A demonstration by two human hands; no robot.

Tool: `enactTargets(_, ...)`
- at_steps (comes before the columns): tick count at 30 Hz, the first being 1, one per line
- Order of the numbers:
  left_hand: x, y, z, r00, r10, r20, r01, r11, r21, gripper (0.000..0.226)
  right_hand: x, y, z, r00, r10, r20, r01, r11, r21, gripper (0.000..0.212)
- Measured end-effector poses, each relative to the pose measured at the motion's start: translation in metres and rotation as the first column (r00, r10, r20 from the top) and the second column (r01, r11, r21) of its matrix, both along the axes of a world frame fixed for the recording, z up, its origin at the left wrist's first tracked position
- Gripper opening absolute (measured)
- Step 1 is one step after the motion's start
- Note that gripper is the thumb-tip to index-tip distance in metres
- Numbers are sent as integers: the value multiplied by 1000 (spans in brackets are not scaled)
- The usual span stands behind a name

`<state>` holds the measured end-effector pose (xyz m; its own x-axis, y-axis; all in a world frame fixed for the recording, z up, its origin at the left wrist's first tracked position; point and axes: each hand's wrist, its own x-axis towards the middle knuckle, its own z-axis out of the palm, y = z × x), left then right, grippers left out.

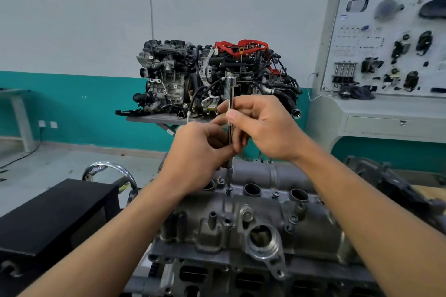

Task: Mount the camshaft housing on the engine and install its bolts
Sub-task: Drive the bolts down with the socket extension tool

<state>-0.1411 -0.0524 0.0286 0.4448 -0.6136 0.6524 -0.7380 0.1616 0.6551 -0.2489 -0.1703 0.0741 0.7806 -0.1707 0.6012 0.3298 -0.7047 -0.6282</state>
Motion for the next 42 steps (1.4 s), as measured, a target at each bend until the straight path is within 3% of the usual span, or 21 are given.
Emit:
enactTargets(25, -1, -6, -4, 996, -79, 44, 78, 997, 23, 10, -6, -14, -8, 984, 163, 78, -175, 964, 198, 11)
enactTargets(42, -1, -6, -4, 997, -83, 8, 83, 997, 9, 7, -5, -13, -10, 981, 169, 90, -185, 958, 217, 12)
